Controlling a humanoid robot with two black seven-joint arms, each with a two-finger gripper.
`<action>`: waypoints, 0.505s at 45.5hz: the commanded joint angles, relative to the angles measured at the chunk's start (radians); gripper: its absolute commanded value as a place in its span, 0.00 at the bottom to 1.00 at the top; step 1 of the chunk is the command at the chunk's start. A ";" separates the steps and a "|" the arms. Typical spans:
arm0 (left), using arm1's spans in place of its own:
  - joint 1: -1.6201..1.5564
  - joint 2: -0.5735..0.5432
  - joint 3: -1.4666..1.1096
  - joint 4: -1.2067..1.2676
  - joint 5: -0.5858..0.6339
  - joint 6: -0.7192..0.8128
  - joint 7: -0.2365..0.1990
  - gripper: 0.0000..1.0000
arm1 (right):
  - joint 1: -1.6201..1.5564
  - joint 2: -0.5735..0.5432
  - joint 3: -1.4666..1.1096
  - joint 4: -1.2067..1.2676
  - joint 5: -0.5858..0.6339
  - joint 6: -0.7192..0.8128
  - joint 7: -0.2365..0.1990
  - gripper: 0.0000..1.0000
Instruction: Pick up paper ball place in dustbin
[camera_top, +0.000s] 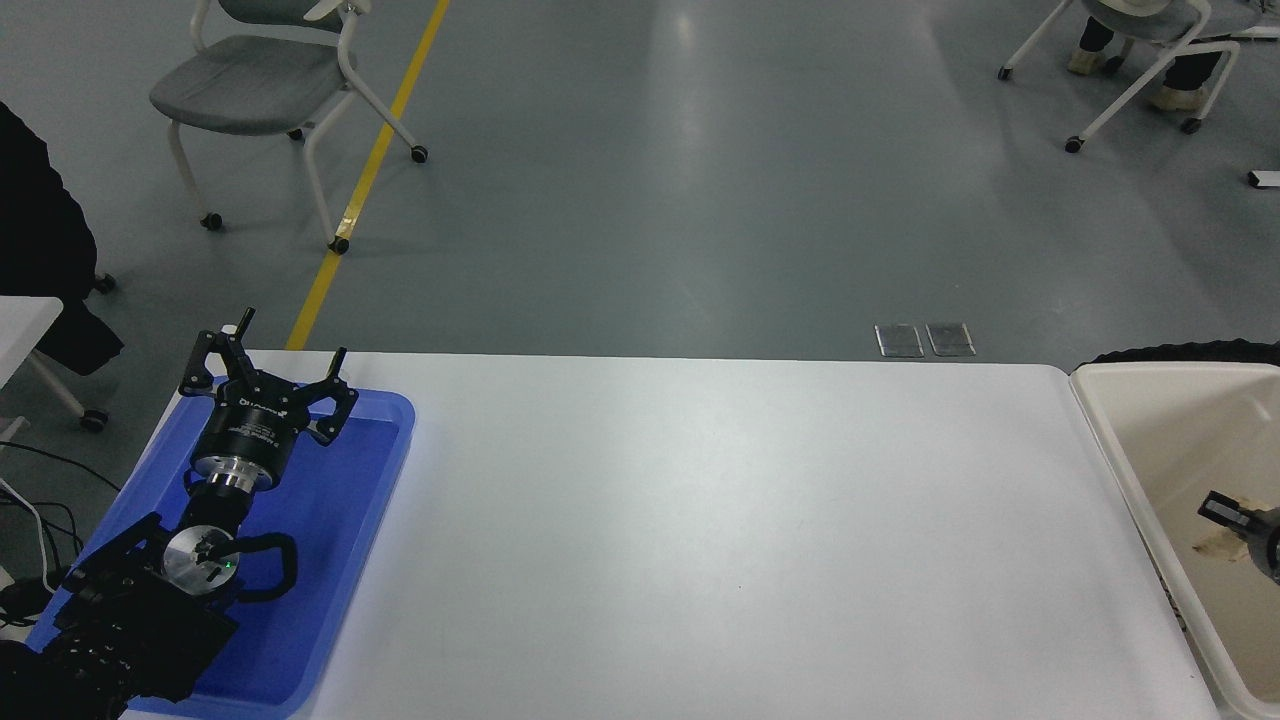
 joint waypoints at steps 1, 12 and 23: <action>0.000 0.000 0.000 0.000 0.000 0.000 0.000 1.00 | -0.010 0.004 0.031 -0.004 0.008 -0.004 0.000 1.00; 0.000 0.000 0.000 0.000 0.000 0.000 0.000 1.00 | -0.002 -0.002 0.062 -0.006 0.008 -0.005 0.000 1.00; 0.000 -0.001 0.000 0.000 0.000 0.000 0.000 1.00 | 0.048 -0.005 0.160 0.008 0.012 -0.008 0.002 1.00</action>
